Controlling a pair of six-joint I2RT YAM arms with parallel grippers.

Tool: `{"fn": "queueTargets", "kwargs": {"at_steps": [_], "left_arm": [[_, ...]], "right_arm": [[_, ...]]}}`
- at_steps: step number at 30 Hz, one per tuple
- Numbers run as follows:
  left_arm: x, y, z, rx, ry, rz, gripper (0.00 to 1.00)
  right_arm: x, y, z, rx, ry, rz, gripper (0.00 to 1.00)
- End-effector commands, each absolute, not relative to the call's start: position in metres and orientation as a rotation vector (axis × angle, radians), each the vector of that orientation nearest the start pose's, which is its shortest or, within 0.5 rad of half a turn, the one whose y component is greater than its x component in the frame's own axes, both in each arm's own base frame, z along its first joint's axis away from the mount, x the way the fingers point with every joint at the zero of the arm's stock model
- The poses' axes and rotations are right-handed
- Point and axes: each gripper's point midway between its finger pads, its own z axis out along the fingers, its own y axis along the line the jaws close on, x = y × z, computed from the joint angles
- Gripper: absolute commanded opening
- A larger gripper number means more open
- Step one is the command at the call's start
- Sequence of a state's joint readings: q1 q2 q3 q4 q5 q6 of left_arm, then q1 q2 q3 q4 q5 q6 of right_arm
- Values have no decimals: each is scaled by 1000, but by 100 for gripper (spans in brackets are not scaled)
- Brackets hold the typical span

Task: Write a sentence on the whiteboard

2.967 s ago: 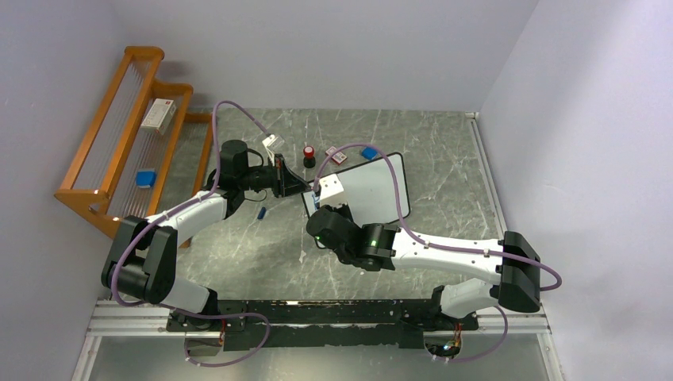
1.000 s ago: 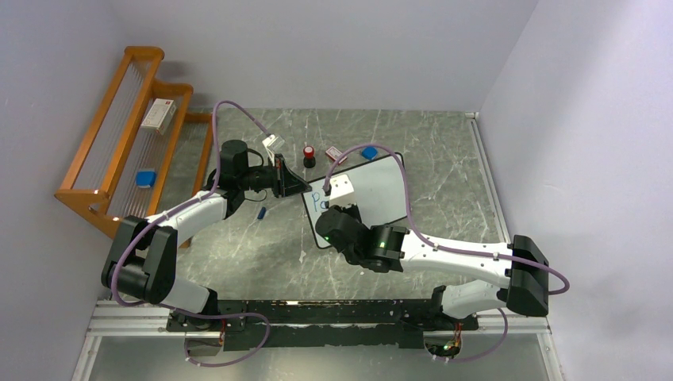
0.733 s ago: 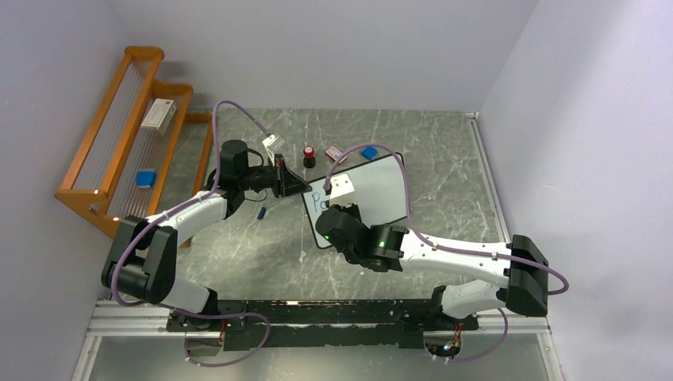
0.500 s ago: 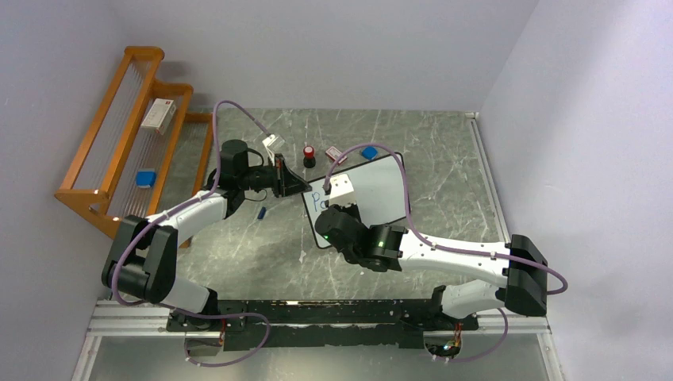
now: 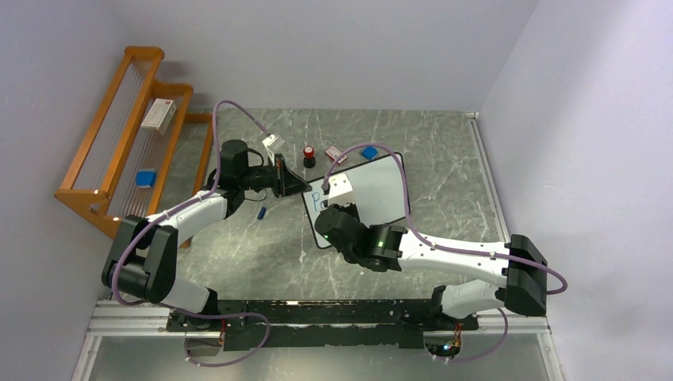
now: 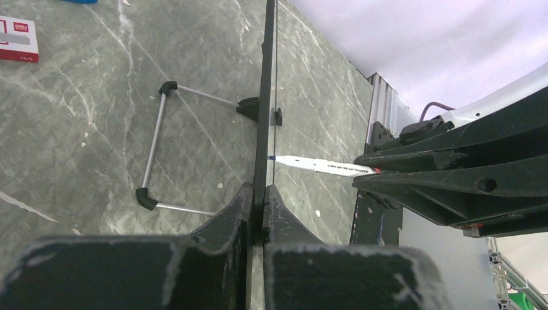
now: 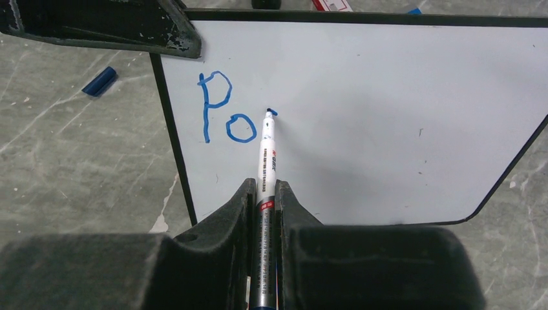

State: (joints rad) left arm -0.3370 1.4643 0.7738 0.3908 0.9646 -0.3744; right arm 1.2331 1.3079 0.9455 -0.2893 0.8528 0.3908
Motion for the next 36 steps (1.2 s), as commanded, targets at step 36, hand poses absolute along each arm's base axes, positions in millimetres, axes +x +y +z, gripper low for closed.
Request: {"fn": "queueTargets", "kwargs": {"at_steps": [36], "left_arm": [[288,-265,174,682,1884,-1390,5]], "right_arm": [[225,260,168,-357,2003,23,0]]}}
